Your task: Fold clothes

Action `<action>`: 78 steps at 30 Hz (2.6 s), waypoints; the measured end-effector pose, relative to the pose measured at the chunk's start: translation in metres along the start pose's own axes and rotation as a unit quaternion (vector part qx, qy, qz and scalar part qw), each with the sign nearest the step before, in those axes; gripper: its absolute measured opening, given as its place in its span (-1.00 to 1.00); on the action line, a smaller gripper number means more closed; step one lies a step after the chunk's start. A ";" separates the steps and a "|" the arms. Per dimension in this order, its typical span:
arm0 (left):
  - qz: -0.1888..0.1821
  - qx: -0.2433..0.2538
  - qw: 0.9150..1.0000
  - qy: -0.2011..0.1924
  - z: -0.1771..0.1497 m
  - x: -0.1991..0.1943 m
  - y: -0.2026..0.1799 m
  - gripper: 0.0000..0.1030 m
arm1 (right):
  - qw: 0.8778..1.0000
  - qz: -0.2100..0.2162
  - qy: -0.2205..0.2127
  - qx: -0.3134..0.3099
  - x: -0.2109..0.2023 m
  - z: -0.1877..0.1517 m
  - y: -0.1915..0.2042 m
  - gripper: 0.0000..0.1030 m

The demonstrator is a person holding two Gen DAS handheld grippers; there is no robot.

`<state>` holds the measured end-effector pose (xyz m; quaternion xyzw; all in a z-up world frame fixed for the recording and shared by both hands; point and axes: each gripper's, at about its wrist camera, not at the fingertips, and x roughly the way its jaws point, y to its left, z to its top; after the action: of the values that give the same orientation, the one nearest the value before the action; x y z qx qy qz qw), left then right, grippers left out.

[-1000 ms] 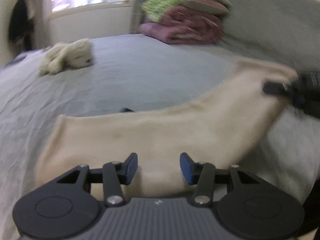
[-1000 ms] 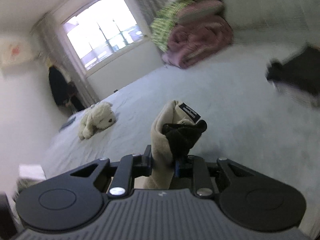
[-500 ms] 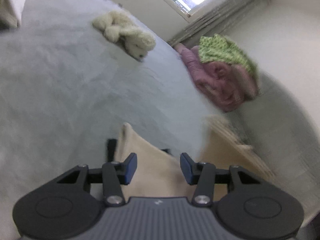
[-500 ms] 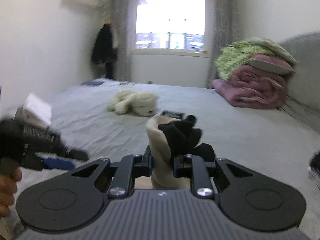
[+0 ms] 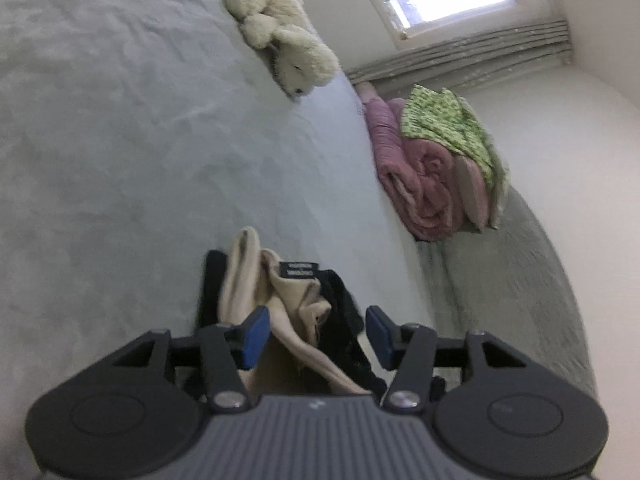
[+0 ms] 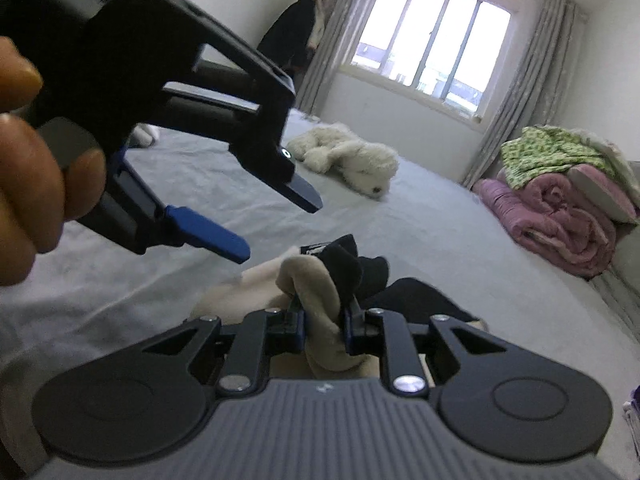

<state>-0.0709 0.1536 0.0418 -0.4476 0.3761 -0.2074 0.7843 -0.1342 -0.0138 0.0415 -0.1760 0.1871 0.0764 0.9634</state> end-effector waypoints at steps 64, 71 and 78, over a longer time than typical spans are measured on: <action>0.107 0.215 0.970 0.037 0.030 0.064 -0.007 -0.43 | 0.995 0.079 -0.032 -0.060 0.003 -0.001 -0.016 -0.28; 0.090 0.236 0.967 0.023 0.025 0.060 -0.011 -0.43 | 0.991 0.085 -0.007 -0.106 0.015 -0.018 0.002 -0.50; 0.086 0.244 0.966 0.024 0.023 0.064 -0.014 -0.40 | 0.992 0.068 -0.006 -0.108 0.019 -0.014 0.000 -0.62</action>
<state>-0.0125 0.1164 0.0353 -0.2037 0.3702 -0.2350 0.8753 -0.1214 -0.0172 0.0213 -0.2651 0.1838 0.1625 0.9325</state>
